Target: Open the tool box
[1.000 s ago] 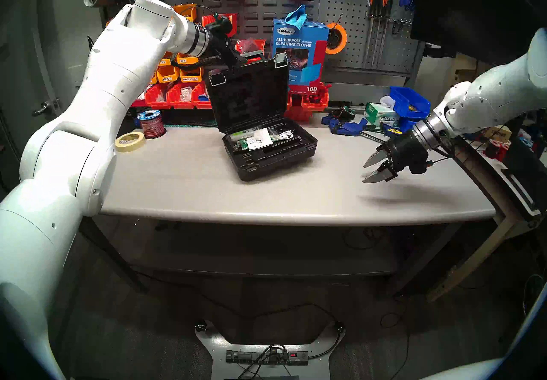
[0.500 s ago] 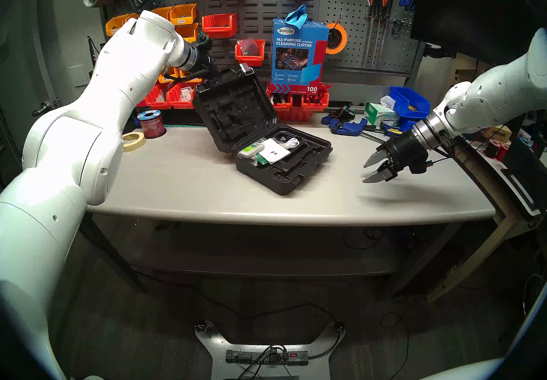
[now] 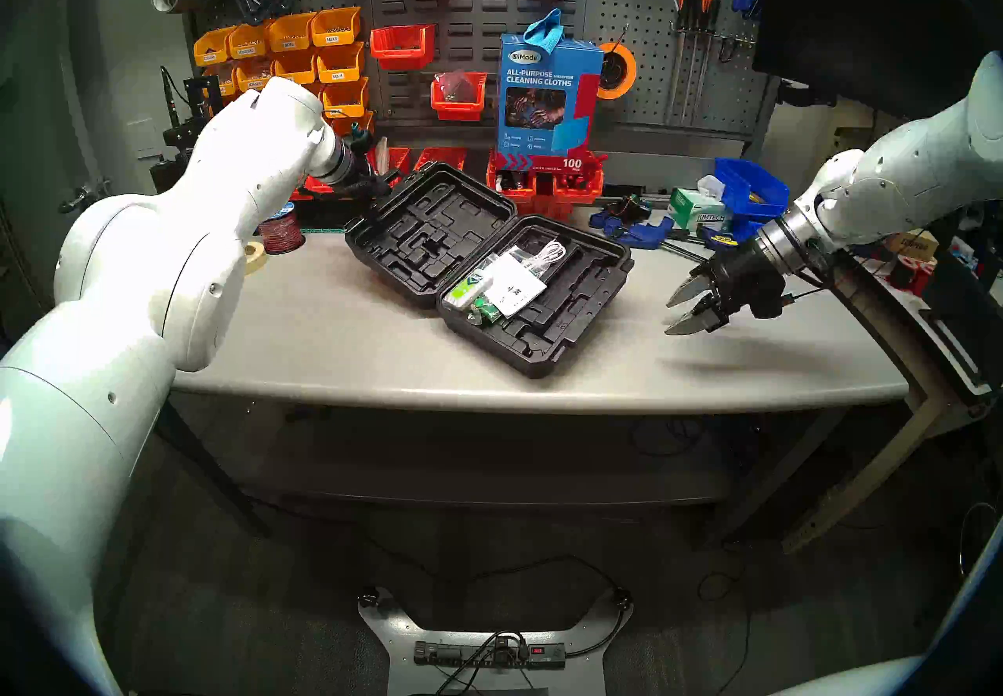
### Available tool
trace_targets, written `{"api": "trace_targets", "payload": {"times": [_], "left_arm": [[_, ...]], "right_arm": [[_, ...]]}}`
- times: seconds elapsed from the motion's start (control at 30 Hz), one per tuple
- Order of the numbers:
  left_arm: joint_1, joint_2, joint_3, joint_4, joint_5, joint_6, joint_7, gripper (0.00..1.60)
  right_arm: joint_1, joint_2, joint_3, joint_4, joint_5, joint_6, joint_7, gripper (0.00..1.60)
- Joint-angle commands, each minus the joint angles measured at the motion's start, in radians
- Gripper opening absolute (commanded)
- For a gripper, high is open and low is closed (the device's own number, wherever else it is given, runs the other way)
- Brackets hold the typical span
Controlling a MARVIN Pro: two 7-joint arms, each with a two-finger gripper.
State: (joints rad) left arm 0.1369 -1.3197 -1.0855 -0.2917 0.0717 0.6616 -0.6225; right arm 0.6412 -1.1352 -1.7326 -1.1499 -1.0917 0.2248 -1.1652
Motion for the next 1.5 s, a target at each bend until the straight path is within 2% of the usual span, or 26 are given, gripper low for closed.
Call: {"api": "trace_targets", "payload": {"times": [0.0,0.43,1.23,1.27,1.47], "left_arm": [[-0.014,-0.032,-0.012,0.064,-0.011,-0.012,0.018,0.00],[-0.014,-0.038,-0.032,0.148,-0.022,0.002,0.017,0.00],[-0.011,-0.037,-0.008,0.163,-0.013,-0.027,-0.004,0.00],[-0.011,-0.036,-0.006,0.162,-0.012,-0.032,-0.007,1.60],[-0.027,-0.025,-0.008,0.171,-0.016,-0.016,-0.032,1.60]], "right_arm": [[0.009,-0.002,-0.001,0.001,-0.001,0.001,0.000,1.60],[0.010,-0.002,-0.001,0.001,-0.002,0.001,0.000,1.60],[0.010,-0.002,-0.002,0.000,-0.002,0.001,0.000,1.60],[0.010,-0.002,-0.002,0.000,-0.002,0.001,0.000,1.60],[0.010,-0.002,-0.002,0.000,-0.002,0.001,0.000,1.60]]}}
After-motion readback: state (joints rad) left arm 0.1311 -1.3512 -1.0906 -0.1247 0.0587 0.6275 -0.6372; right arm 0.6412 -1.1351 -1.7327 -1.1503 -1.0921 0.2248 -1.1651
